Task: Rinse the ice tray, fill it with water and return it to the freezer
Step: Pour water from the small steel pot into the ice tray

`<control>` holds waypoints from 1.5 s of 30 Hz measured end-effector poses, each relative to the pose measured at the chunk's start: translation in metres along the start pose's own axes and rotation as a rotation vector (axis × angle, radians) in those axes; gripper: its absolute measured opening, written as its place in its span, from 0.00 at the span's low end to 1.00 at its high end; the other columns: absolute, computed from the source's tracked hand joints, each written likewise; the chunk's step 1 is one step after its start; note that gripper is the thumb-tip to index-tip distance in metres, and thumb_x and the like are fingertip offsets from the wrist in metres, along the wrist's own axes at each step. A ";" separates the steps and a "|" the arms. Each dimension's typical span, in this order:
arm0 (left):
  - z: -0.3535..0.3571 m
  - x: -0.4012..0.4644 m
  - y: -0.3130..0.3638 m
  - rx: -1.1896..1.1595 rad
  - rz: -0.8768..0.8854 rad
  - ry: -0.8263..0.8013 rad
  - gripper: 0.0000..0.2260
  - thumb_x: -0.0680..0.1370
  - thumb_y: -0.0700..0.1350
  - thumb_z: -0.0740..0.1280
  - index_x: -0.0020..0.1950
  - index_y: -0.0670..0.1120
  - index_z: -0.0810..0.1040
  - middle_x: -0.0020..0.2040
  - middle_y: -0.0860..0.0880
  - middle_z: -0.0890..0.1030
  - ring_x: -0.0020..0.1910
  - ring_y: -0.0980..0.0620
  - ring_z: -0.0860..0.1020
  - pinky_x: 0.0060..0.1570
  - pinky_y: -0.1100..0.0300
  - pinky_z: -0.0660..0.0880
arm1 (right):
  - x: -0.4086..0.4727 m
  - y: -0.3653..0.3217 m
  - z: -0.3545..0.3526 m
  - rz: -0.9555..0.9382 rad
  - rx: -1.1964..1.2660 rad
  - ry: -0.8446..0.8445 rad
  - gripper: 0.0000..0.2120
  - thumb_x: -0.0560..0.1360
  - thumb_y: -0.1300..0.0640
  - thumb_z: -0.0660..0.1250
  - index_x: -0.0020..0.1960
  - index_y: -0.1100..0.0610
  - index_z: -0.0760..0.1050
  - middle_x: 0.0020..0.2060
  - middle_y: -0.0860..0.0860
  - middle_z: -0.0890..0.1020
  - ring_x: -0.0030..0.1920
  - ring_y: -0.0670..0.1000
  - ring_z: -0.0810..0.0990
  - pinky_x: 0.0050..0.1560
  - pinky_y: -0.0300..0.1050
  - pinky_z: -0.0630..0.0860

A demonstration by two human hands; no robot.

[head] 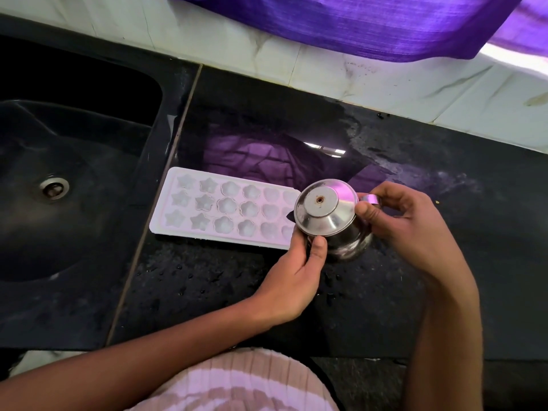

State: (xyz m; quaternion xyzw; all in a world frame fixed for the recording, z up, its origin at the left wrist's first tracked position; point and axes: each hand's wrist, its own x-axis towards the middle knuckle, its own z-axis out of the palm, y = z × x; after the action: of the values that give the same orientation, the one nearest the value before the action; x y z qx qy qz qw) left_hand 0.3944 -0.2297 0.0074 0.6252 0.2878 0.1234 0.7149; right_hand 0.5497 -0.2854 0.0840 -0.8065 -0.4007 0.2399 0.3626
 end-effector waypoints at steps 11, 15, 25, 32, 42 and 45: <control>-0.011 0.011 0.005 -0.042 0.109 0.150 0.26 0.78 0.63 0.50 0.76 0.59 0.54 0.63 0.75 0.64 0.61 0.79 0.63 0.61 0.76 0.59 | 0.011 -0.011 0.011 0.010 0.216 0.047 0.15 0.64 0.44 0.70 0.39 0.56 0.76 0.34 0.53 0.81 0.36 0.53 0.76 0.44 0.61 0.78; -0.021 0.018 0.009 -0.090 0.076 0.181 0.22 0.79 0.58 0.51 0.73 0.57 0.61 0.64 0.68 0.69 0.59 0.78 0.65 0.60 0.76 0.61 | 0.022 -0.015 0.018 0.004 0.114 0.062 0.20 0.61 0.36 0.68 0.40 0.52 0.77 0.36 0.51 0.83 0.35 0.49 0.78 0.47 0.61 0.78; -0.033 0.034 0.011 -0.160 -0.033 0.205 0.19 0.81 0.57 0.49 0.72 0.59 0.62 0.61 0.68 0.69 0.52 0.81 0.64 0.47 0.87 0.60 | 0.048 -0.021 0.030 0.006 -0.087 0.062 0.16 0.64 0.37 0.68 0.40 0.49 0.76 0.35 0.49 0.82 0.35 0.52 0.79 0.44 0.62 0.79; -0.037 0.039 0.013 -0.161 -0.076 0.205 0.19 0.81 0.58 0.47 0.71 0.59 0.63 0.53 0.72 0.68 0.46 0.84 0.63 0.42 0.88 0.60 | 0.056 -0.028 0.033 0.003 -0.197 0.080 0.12 0.70 0.43 0.71 0.39 0.50 0.75 0.34 0.46 0.82 0.37 0.50 0.81 0.44 0.57 0.79; -0.037 0.037 0.016 -0.151 -0.103 0.189 0.10 0.81 0.57 0.47 0.61 0.64 0.62 0.49 0.74 0.67 0.40 0.87 0.63 0.39 0.88 0.60 | 0.056 -0.033 0.036 -0.023 -0.242 0.075 0.12 0.70 0.43 0.71 0.39 0.51 0.75 0.35 0.47 0.81 0.39 0.50 0.80 0.44 0.56 0.79; -0.037 0.036 0.016 -0.139 -0.109 0.186 0.09 0.81 0.57 0.47 0.60 0.64 0.61 0.48 0.73 0.67 0.40 0.86 0.63 0.39 0.87 0.60 | 0.055 -0.034 0.035 -0.031 -0.253 0.071 0.12 0.70 0.43 0.71 0.40 0.51 0.75 0.36 0.47 0.82 0.41 0.49 0.81 0.45 0.56 0.79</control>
State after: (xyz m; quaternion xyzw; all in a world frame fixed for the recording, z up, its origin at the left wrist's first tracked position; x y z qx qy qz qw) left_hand 0.4059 -0.1772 0.0119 0.5434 0.3772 0.1618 0.7323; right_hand 0.5406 -0.2127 0.0834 -0.8475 -0.4271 0.1531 0.2755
